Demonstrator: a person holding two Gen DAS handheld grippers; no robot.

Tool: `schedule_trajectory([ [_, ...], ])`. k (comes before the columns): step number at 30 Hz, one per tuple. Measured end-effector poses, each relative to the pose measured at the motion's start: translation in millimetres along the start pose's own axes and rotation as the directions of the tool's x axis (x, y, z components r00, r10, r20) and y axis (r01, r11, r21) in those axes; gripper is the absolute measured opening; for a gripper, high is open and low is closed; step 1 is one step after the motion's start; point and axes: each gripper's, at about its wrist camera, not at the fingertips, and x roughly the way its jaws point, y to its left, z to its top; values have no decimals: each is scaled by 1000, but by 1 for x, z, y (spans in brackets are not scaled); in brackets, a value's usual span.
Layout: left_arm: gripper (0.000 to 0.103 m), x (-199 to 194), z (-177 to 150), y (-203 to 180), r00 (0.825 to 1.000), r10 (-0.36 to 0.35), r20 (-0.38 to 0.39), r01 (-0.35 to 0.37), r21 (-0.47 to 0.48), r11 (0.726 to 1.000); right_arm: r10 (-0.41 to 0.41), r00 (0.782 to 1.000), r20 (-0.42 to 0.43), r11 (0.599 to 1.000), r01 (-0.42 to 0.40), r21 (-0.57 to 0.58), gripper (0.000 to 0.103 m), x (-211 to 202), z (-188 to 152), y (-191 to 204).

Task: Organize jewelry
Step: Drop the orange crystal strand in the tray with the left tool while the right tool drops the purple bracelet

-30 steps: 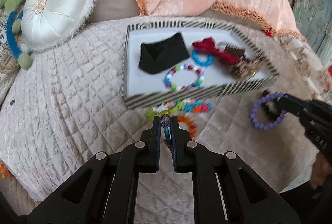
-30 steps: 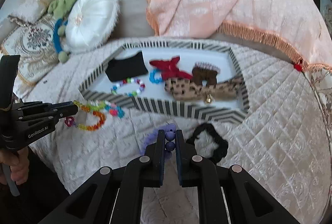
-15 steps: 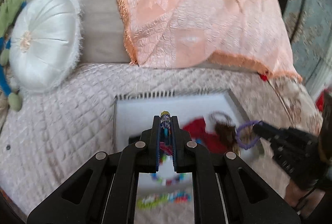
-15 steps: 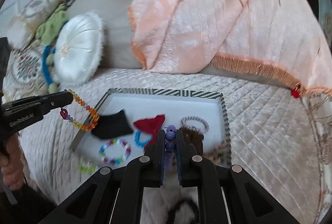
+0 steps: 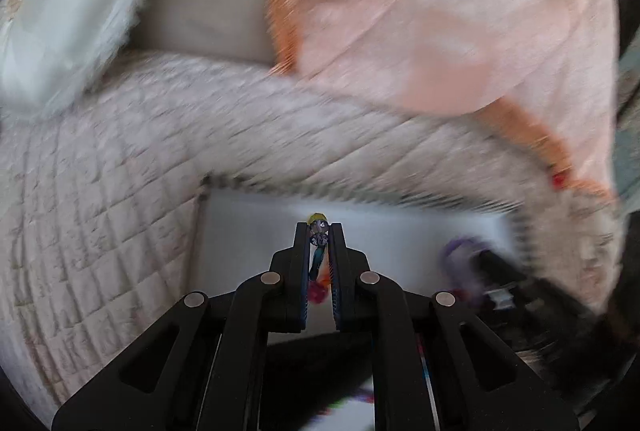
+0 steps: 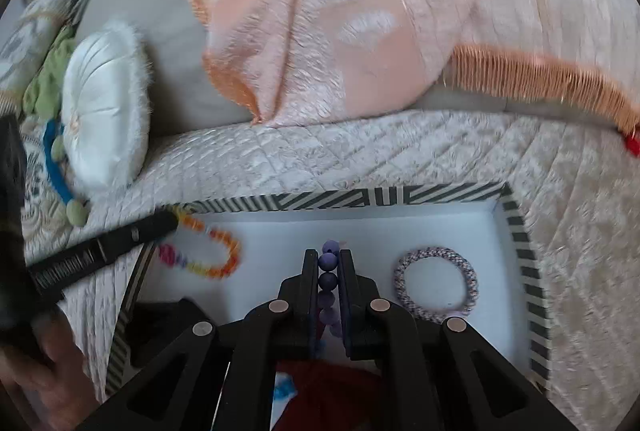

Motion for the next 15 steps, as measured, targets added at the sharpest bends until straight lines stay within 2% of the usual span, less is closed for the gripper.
schedule_trajectory([
  [4,8,18,-9,7,997,65,-42,-65,15,998,-17,997,-73,997,23,73,8,21,-6,-18],
  [8,7,16,-13,8,996,78,-41,-78,13,997,-24,997,-70,993,32,114,9,19,-6,-28],
  [9,8,16,-14,7,996,75,-42,-74,17,997,-24,997,-68,993,32,117,16,18,-6,-29],
  [10,9,15,-14,6,996,75,-44,-74,21,997,-17,998,-58,992,25,127,28,16,-7,-30],
  [12,20,12,-16,4,996,80,-43,-79,38,996,24,999,-31,988,-19,150,44,10,-7,-34],
  [15,27,4,-15,3,995,95,-26,-93,43,995,8,1000,1,988,-8,156,44,-3,-6,-37],
])
